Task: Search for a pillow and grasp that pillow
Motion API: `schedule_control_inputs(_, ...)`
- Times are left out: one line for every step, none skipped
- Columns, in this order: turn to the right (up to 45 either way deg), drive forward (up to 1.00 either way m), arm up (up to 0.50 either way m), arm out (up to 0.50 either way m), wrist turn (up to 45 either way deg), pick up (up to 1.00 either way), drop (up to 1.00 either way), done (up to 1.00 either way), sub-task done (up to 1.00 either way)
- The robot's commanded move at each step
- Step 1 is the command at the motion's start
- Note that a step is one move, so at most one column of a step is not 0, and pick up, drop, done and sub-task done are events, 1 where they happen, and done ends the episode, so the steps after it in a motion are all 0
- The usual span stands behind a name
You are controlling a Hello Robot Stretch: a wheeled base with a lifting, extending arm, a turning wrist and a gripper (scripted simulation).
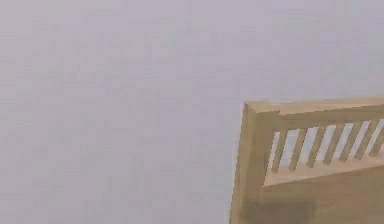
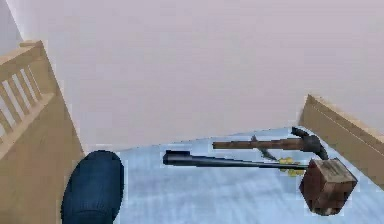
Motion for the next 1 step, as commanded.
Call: schedule_control_inputs(-27.0,0.00,0.00,0.00,0.0,0.00,0.00,0.00,0.00)
